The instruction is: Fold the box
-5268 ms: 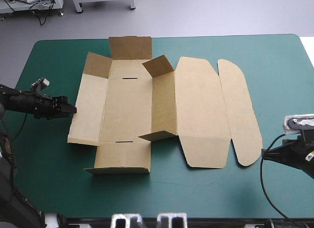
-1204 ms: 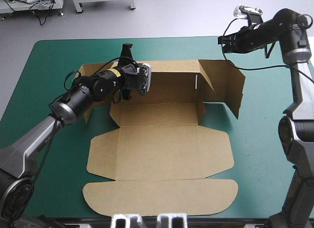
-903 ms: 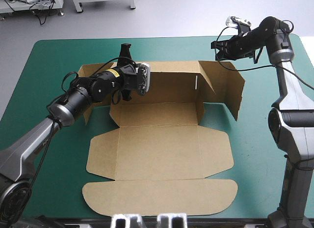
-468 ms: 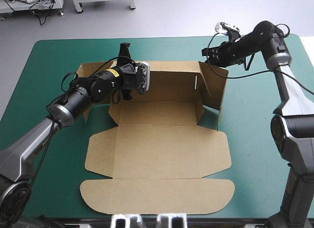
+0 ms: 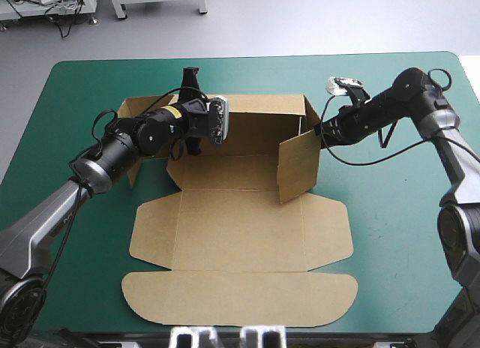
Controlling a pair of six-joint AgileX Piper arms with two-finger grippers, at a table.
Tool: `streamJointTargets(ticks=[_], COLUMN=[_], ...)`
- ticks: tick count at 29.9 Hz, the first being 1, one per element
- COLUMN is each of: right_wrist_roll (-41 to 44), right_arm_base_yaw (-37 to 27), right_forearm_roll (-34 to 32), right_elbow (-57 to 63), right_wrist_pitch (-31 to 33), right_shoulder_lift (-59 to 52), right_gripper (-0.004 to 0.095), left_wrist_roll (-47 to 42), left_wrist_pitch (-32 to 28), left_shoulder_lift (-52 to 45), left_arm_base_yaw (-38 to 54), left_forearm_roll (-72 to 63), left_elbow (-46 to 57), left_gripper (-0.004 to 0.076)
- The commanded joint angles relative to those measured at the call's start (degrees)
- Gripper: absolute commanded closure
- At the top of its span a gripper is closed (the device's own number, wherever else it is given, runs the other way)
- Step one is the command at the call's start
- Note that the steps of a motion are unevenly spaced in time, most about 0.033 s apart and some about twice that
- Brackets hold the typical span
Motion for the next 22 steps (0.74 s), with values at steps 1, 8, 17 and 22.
streamJointTargets(ticks=[1, 8, 17, 22], right_wrist_roll=[-7.9, -28.5, -40.0, -42.9], right_arm_base_yaw=[-0.1, 0.0, 4.7, 7.5], right_forearm_roll=[7.2, 22.2, 29.9, 29.5], right_elbow=[6.6, 22.7, 29.3, 33.9], right_wrist_pitch=[-8.5, -19.1, -26.8, -35.9], right_shoulder_lift=[-7.7, -16.4, -16.7, -19.2], right_gripper=[0.0926, 0.0926, 0.0918, 0.0916], left_wrist_roll=[-0.5, -0.5, -0.2, -0.1], left_wrist_pitch=[0.0, 0.1, 6.2, 7.4], left_shoulder_lift=[-2.6, -2.6, -2.6, -2.6], left_arm_base_yaw=[-0.3, -0.3, -0.3, -0.3], left_forearm_roll=[-0.8, -1.5, -1.2, 0.0], left_elbow=[-1.3, -1.3, -1.1, -0.6], left_gripper=[0.0734, 0.0734, 0.0734, 0.0734])
